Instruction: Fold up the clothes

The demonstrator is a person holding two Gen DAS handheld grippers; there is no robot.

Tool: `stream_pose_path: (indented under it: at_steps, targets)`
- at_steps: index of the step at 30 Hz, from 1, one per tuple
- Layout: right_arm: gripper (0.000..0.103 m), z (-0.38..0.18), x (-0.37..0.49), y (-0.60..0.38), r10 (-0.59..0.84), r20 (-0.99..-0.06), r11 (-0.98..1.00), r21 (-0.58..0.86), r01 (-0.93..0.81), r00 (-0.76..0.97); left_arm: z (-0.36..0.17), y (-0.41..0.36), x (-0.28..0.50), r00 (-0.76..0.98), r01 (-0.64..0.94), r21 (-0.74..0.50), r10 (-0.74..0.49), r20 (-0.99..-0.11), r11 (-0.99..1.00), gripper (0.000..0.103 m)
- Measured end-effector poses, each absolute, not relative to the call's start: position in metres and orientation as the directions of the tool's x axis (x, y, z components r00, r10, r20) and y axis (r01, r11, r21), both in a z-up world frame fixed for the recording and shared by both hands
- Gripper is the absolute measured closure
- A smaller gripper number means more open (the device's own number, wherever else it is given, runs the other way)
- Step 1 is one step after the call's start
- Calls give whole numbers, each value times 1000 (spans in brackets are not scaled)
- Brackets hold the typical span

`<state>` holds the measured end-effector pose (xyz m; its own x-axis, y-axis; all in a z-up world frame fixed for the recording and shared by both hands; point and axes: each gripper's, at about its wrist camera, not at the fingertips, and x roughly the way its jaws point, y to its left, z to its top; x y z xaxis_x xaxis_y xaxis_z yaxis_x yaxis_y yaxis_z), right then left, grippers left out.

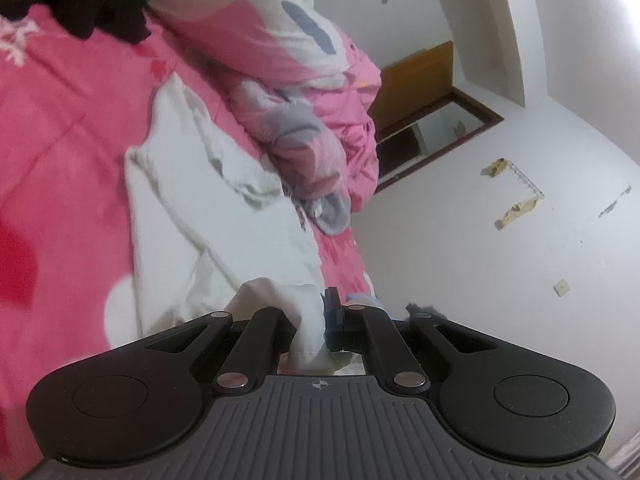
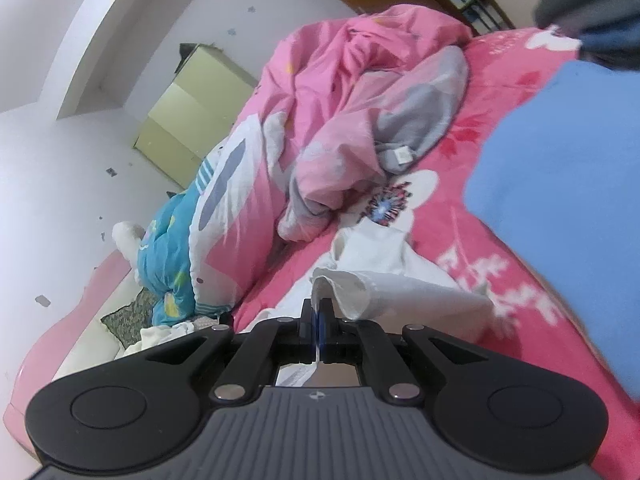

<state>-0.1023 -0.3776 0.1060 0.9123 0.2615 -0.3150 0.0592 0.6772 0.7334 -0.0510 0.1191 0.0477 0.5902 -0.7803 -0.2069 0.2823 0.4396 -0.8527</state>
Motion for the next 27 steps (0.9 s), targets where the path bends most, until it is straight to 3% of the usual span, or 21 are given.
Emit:
stream_pose_path:
  at_steps: [9,17,22,25,27]
  targets:
    - [102,116,29,-370,273,-328,733,680,25,904,41,119,66,640,249,-840,-733,-231,482,101]
    - [103,85,200,-372,269,-381,753,655,53,885,24,114,198,688,197,-817,-670,-278,541,101]
    - [101,48,278,-373,299,-429,743,666,75,852,-15,117,251,672,112,-849,-669,-317,516,100]
    - [97,19,298,-379,332,-451,702,705,103,828,-37,130,260,657,53,-879,-679,-326,474,95]
    - [84,6,300,-383,353,-437,678,729,96,827,-37,138,258,665,50,-891,-680,-308,452,77]
